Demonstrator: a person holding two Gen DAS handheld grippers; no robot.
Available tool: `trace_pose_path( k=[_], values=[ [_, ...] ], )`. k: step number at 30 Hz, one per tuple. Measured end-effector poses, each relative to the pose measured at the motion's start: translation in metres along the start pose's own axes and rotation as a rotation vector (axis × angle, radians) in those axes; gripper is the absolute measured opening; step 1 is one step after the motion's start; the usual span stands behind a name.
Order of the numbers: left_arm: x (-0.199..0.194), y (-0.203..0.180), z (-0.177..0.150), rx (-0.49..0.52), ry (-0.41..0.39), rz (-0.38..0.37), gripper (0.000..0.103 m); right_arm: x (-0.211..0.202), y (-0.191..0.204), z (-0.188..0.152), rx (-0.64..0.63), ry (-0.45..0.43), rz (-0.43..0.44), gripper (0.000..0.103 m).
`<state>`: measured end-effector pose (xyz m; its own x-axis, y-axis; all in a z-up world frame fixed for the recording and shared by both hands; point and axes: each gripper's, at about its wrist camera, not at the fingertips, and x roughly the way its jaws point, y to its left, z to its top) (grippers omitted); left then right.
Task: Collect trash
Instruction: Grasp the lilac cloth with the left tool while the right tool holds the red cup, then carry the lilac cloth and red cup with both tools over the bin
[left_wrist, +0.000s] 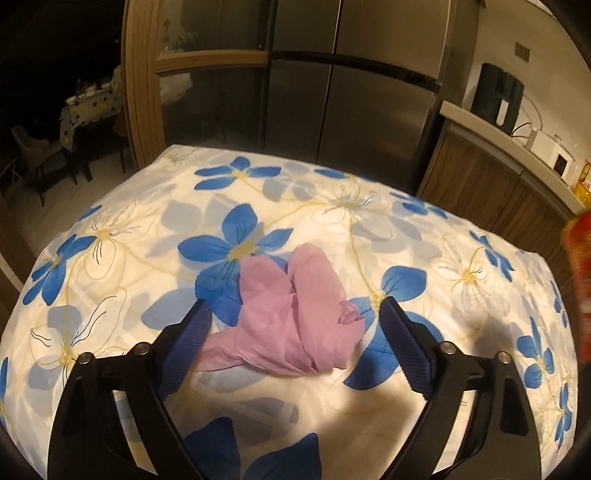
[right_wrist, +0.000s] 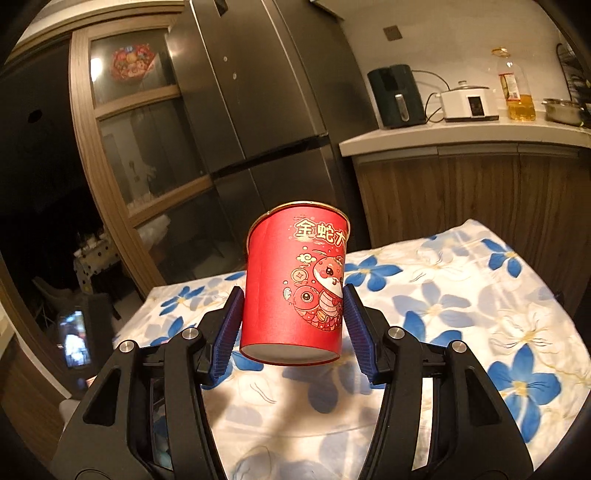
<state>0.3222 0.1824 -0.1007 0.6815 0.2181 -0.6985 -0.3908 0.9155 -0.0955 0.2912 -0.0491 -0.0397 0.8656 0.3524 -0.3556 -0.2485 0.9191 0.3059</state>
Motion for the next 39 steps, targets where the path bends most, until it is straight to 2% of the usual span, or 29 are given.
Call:
trace_pose_path(
  k=[5, 10, 16, 20, 24, 29, 39],
  values=[
    [0.007, 0.0, -0.002, 0.008, 0.033, -0.001, 0.067, -0.017, -0.004, 0.002, 0.006, -0.02, 0.001, 0.054],
    [0.006, -0.004, -0.002, 0.028, 0.036, -0.011, 0.038, -0.031, -0.01, 0.002, 0.011, -0.033, -0.012, 0.054],
    [0.001, -0.006, -0.001, 0.039, 0.023, -0.023, 0.019, -0.05, -0.018, 0.005, 0.013, -0.058, -0.027, 0.054],
    [-0.01, -0.009, -0.003, 0.043, 0.004, -0.045, 0.015, -0.061, -0.024, 0.005, 0.018, -0.069, -0.035, 0.054],
    [-0.03, -0.023, -0.008, 0.087, -0.044, -0.049, 0.013, -0.071, -0.031, 0.006, 0.022, -0.079, -0.041, 0.054],
    [-0.054, -0.043, -0.012, 0.106, -0.082, -0.087, 0.012, -0.089, -0.042, 0.008, 0.03, -0.099, -0.059, 0.054],
    [-0.113, -0.119, -0.028, 0.191, -0.163, -0.215, 0.012, -0.139, -0.087, 0.011, 0.054, -0.149, -0.137, 0.054]
  ],
)
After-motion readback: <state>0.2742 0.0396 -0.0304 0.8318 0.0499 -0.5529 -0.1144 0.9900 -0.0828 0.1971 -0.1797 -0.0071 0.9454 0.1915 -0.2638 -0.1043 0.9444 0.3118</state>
